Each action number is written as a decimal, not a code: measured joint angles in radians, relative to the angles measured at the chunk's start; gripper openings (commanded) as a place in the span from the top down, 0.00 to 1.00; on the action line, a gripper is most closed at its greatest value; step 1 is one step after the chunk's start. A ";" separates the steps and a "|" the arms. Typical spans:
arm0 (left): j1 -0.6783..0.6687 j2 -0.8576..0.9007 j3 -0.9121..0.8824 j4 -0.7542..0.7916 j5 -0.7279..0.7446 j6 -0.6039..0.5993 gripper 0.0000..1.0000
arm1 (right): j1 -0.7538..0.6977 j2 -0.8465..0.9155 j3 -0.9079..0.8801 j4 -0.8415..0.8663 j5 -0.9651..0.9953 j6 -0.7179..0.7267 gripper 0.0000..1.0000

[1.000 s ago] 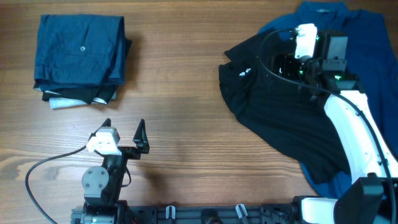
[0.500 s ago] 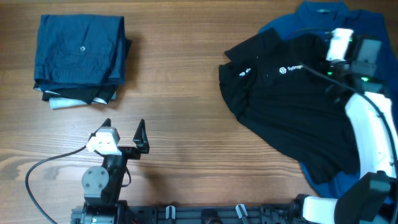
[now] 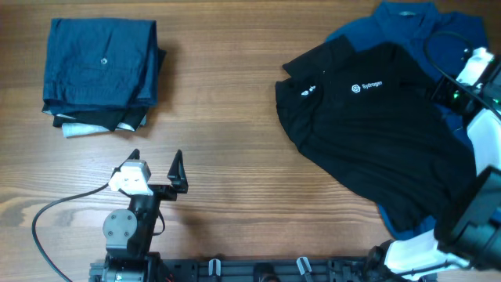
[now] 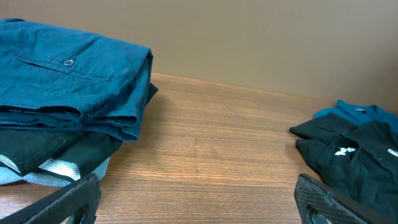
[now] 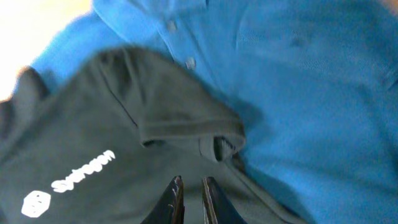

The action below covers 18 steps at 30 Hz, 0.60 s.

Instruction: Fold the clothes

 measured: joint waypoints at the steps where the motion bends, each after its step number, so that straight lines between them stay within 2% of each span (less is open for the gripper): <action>1: 0.000 0.000 0.000 0.000 0.000 0.000 0.00 | 0.000 0.030 0.000 0.003 0.004 0.000 0.87; 5: 0.000 0.000 0.000 0.000 0.000 0.000 0.00 | 0.000 0.099 0.000 0.015 0.013 0.001 0.85; 10: 0.000 0.000 0.000 0.000 0.000 0.000 0.00 | 0.000 0.104 0.000 0.018 0.013 0.006 0.82; 11: 0.000 0.000 0.000 0.000 0.000 0.000 0.00 | 0.000 0.104 0.000 0.019 0.013 0.010 0.83; 13: 0.000 0.000 0.000 0.000 0.000 0.000 0.00 | 0.000 0.104 0.000 0.019 0.012 0.017 0.96; 18: 0.000 0.000 0.002 0.056 0.074 -0.004 0.00 | 0.000 0.104 0.002 0.007 0.000 0.023 0.96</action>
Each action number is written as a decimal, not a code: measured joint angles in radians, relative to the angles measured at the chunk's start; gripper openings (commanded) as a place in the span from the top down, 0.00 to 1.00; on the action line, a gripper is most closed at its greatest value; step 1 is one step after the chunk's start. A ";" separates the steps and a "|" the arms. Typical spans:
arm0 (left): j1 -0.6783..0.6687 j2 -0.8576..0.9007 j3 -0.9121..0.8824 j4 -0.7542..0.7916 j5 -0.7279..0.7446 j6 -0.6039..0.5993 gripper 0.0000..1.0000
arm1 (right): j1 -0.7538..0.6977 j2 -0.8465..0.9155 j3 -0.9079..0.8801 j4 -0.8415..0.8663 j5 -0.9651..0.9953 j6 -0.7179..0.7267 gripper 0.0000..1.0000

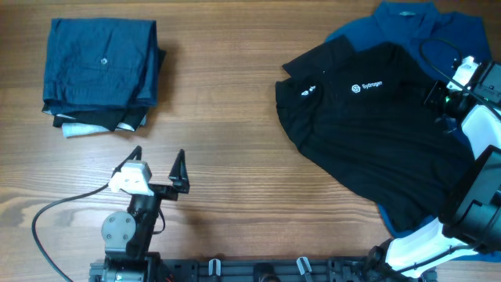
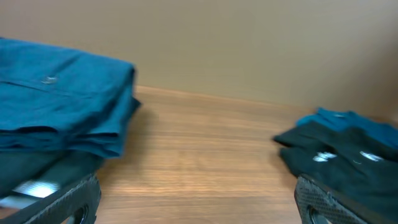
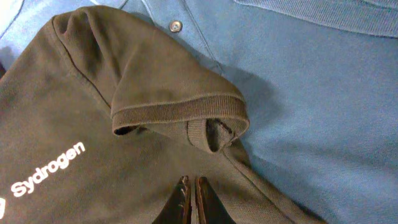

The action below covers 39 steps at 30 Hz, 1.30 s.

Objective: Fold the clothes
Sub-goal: 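Reach the left gripper to the black polo's left collar edge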

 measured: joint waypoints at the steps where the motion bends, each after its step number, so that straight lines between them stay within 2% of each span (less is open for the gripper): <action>1: 0.000 0.003 0.011 -0.017 0.022 -0.008 0.00 | 0.000 0.000 0.003 -0.013 0.000 0.000 0.96; 5: 0.000 0.121 0.174 -0.133 0.067 -0.025 0.00 | 0.000 0.000 0.031 -0.033 -0.007 0.000 0.96; 8: -0.006 0.344 0.433 -0.291 0.087 -0.032 0.01 | 0.000 0.000 0.036 -0.031 -0.011 0.000 0.96; 11: -0.065 0.710 0.761 -0.425 0.098 -0.031 0.01 | -0.001 0.000 0.037 -0.028 -0.008 0.001 0.96; 14: -0.175 0.994 1.004 -0.511 0.097 -0.024 0.00 | -0.002 0.000 0.037 -0.031 0.013 0.005 0.96; 17: -0.305 1.275 1.224 -0.497 0.091 0.004 0.00 | -0.015 0.000 0.038 -0.035 0.028 0.008 0.96; 19: -0.383 1.453 1.320 -0.435 0.089 0.019 0.00 | -0.046 0.000 0.038 -0.040 0.032 0.009 0.96; 22: -0.432 1.588 1.335 -0.332 0.088 0.023 0.01 | -0.085 0.000 0.039 -0.046 0.033 0.011 0.95; 24: -0.453 1.671 1.336 -0.316 0.088 0.026 0.14 | -0.101 0.000 0.039 -0.045 0.039 0.012 0.95; 30: -0.509 1.828 1.336 -0.282 0.079 0.030 0.29 | -0.099 0.000 0.039 -0.030 0.039 0.016 0.94; 39: -0.661 1.943 1.336 -0.207 -0.157 0.035 0.29 | -0.099 0.000 0.039 -0.026 0.026 0.018 0.92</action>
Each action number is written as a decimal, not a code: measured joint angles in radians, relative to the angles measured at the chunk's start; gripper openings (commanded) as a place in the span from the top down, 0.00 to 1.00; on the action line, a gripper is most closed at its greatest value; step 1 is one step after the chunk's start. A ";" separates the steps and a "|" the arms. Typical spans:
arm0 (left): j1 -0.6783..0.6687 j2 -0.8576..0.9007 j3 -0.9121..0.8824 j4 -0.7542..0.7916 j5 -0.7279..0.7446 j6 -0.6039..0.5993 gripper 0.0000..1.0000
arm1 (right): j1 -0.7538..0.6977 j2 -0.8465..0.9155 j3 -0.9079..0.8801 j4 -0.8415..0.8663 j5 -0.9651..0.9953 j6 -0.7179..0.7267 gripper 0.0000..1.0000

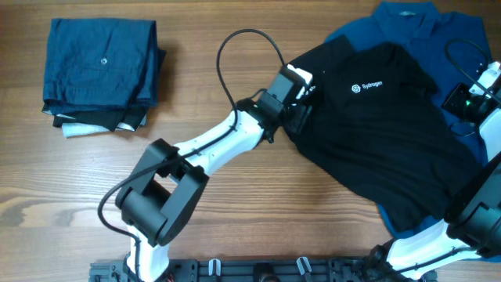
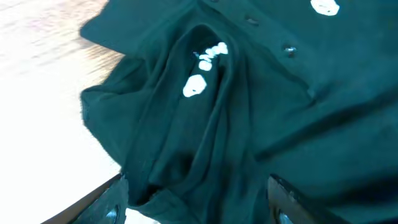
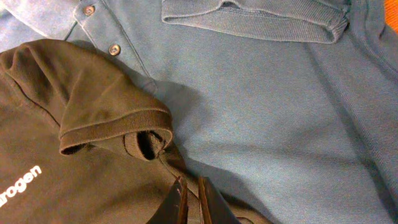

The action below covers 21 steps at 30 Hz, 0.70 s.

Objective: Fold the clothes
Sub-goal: 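Reach the left gripper to the black polo's left collar edge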

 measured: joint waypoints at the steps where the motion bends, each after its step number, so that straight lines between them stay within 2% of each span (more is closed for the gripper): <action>1: -0.005 0.006 0.000 0.008 -0.022 0.000 0.30 | 0.000 0.000 0.000 0.000 0.000 0.002 0.91; 9: -0.006 0.101 0.002 0.068 -0.090 0.002 0.35 | 0.000 0.000 0.000 0.007 -0.023 0.005 0.89; 10: -0.006 0.111 0.002 0.074 -0.090 0.002 0.41 | 0.000 0.000 0.000 0.008 -0.024 0.005 0.89; 12: -0.007 0.121 0.002 0.087 -0.092 0.006 0.60 | 0.000 0.000 0.000 0.008 -0.026 0.005 0.88; 14: -0.008 0.121 0.002 0.109 -0.097 0.010 0.82 | 0.000 0.000 0.000 0.008 -0.026 0.005 0.87; 15: -0.008 0.121 0.002 0.116 -0.097 0.008 0.96 | 0.000 0.000 0.000 0.008 -0.026 0.006 0.87; 21: -0.011 0.121 0.002 0.119 -0.101 0.006 0.96 | 0.000 0.000 0.000 0.010 -0.026 0.005 0.87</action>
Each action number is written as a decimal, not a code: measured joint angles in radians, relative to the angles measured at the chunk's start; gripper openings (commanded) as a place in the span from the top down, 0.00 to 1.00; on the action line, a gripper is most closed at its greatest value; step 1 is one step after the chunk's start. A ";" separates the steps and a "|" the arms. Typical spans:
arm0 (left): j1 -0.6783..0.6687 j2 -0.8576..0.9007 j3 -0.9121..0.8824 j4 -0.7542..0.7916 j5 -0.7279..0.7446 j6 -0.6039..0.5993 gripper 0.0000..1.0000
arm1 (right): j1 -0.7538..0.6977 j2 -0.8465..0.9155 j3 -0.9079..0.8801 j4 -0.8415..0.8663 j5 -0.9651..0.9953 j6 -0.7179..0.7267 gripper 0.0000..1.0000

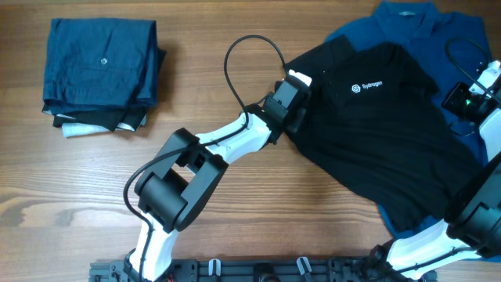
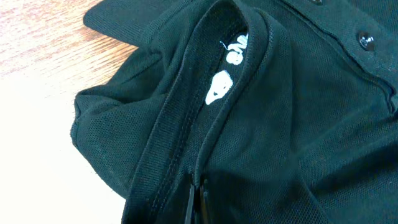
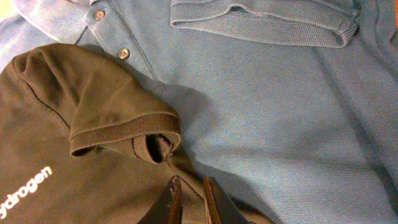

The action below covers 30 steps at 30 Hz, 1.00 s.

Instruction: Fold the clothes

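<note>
A black polo shirt (image 1: 376,133) with a white chest logo lies spread at the right, on top of a blue polo (image 1: 407,19). My left gripper (image 1: 293,110) reaches the black shirt's left side. In its wrist view it (image 2: 198,198) is shut on a raised fold of black cloth, just below the collar label (image 2: 221,87). My right gripper (image 3: 191,198) sits at the shirt's right edge, below the black sleeve (image 3: 118,118). Its fingers stand a narrow gap apart with the black seam between them. The blue polo (image 3: 280,124) lies beneath.
A folded pile, blue trousers on top (image 1: 102,66), rests at the far left of the wooden table (image 1: 235,196). The left arm's cable (image 1: 250,47) loops above the table's middle. The right arm (image 1: 477,196) runs along the right edge.
My left gripper was open around the fold by the collar label. Now it is shut on that fold and closer to it. The right fingers stand slightly wider apart; the shirt lies the same.
At first my left gripper stood open near the table's front left, far from the shirts. The right one was at the black sleeve, then nearly shut on the cloth there. Later the left gripper had reached the black shirt's left side, open, and now it grips it.
</note>
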 measured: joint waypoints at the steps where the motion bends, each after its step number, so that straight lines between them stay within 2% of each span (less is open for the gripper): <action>1: 0.000 0.000 0.001 -0.015 -0.012 0.000 0.96 | 0.000 0.000 0.000 0.000 0.000 0.000 0.87; 8: -0.001 -0.046 0.007 -0.290 -0.229 -0.009 0.96 | 0.000 0.000 0.000 0.003 0.000 0.000 0.87; 13: 0.016 -0.083 0.013 -0.562 -0.344 -0.170 0.96 | 0.000 0.000 0.000 0.004 -0.002 0.000 0.87; 16: 0.073 -0.083 0.014 -0.716 -0.372 -0.291 0.96 | 0.000 0.000 0.000 0.005 -0.003 0.000 0.88; 19: 0.149 -0.083 0.014 -0.818 -0.391 -0.361 0.96 | 0.000 0.000 0.000 0.005 -0.003 0.000 0.88; 23: 0.251 -0.083 0.013 -0.875 -0.376 -0.428 0.96 | 0.000 0.000 0.000 0.003 -0.003 0.000 0.88; 26: 0.293 -0.084 0.013 -0.852 -0.296 -0.445 0.96 | 0.000 0.000 0.000 -0.011 -0.002 0.011 0.87; 30: 0.292 -0.108 0.011 -0.701 -0.093 -0.353 0.95 | 0.000 0.000 0.000 -0.039 0.001 0.018 0.83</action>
